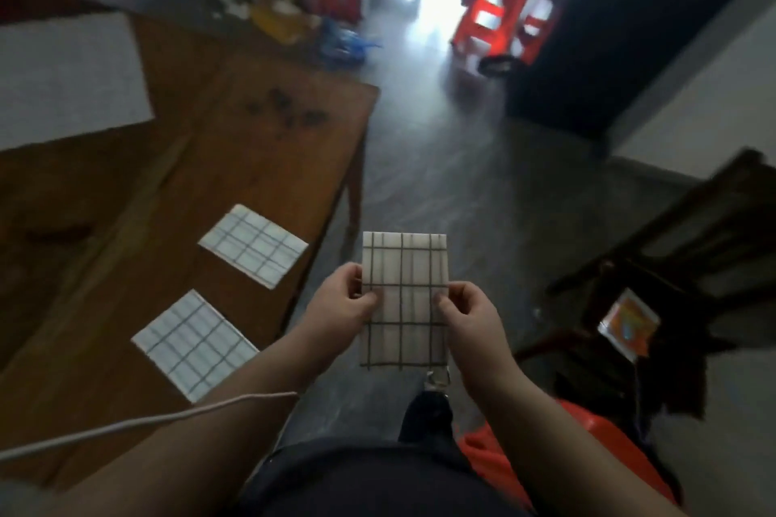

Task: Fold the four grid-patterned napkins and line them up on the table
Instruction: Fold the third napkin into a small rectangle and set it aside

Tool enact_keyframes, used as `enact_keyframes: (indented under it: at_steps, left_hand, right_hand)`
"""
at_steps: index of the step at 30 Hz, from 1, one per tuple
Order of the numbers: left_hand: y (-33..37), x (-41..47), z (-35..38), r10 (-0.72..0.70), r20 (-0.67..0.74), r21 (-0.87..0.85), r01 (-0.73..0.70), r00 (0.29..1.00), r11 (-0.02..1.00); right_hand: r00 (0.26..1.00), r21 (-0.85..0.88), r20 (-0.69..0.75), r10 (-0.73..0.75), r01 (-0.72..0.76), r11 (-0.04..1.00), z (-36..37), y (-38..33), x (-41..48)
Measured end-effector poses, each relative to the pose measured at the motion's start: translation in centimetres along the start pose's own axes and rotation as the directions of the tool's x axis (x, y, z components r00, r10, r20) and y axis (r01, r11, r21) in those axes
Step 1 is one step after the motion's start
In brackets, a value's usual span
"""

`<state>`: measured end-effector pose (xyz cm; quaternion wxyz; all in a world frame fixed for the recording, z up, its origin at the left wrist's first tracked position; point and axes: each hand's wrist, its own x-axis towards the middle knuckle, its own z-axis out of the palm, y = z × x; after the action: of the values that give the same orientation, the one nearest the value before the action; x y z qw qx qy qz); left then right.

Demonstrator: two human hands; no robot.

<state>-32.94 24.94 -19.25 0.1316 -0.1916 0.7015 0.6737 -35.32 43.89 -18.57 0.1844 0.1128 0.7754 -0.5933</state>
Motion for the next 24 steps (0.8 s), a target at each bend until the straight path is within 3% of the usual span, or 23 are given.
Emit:
enact_keyframes:
  at_steps: [5, 10, 13, 17, 24]
  left_hand:
    - [2.4, 3.1, -0.6, -0.105, -0.237, -0.131, 0.075, 0.966, 0.989]
    - [4.7, 6.3, -0.3, -0.206, -0.451, -0.229, 0.110, 0.869, 0.967]
    - [5.2, 8.0, -0.5, -0.275, -0.493, -0.310, 0.128, 0.826, 0.942]
    - [4.9, 11.1, -2.6, -0.314, -0.565, -0.294, 0.170, 0.763, 0.941]
    - [2.2, 19.4, -8.4, -0.378, -0.639, -0.259, 0.274, 0.670, 0.926]
  right_hand:
    - [0.955, -0.085, 0.290, -0.067, 0.096, 0.992, 0.4, -4.6, 8.4]
    - [0.874, -0.203, 0.480, -0.082, 0.202, 0.958, 1.7, -9.0, 15.8]
    - [0.827, -0.306, 0.559, -0.064, 0.277, 0.911, 3.6, -10.9, 19.4]
    - [0.778, -0.396, 0.629, -0.001, 0.321, 0.860, 6.8, -12.0, 23.8]
    - [0.751, -0.565, 0.651, 0.111, 0.382, 0.731, 15.2, -12.4, 32.5]
